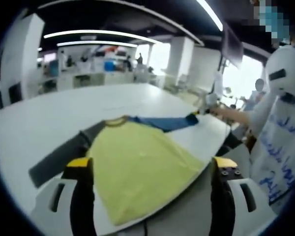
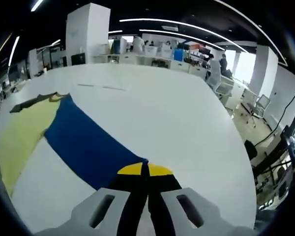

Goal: Fold the garment on the visible template until the final outline fits inside the template.

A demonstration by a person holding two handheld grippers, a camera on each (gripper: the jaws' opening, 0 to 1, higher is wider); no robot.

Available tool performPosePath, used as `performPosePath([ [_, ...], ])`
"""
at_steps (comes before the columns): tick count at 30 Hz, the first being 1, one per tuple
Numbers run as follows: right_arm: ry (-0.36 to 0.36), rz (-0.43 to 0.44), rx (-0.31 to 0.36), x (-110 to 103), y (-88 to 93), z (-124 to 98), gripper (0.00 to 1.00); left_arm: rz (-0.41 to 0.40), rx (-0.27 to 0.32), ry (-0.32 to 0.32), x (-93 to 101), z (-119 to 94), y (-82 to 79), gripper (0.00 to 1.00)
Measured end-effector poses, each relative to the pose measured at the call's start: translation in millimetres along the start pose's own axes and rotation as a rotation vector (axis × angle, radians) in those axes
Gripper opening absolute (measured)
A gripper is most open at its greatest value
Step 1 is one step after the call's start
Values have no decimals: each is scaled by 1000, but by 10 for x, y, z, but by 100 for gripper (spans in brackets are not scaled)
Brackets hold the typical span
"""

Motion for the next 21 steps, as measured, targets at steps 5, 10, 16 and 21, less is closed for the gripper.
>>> performPosePath([
  [5,-8,-4,-11,-53,-75,-25,1,27,-21,20,21,-2,51,99],
  [10,-33,-46,-3,-229,-248,-78,1,20,12,15,-31,-84,25,99],
  [16,-53,-75,43,-512,-483,-111,1,23,36,18,-84,-150,35,99],
  [21,-70,-89,75,-681,-692,-117,1,43,57,25,-130,-213,17,99],
])
Point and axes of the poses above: the point that each gripper's makers call its tool centre point, and the gripper's own axes: z roughly forward along the fingers, x roughly to its right, y roughly out of its underside, the point moved 7 cm from there along -z, roughly backward along the fingers, and after that the axes turned 5 degrees about -z, right-handed, at the moved point
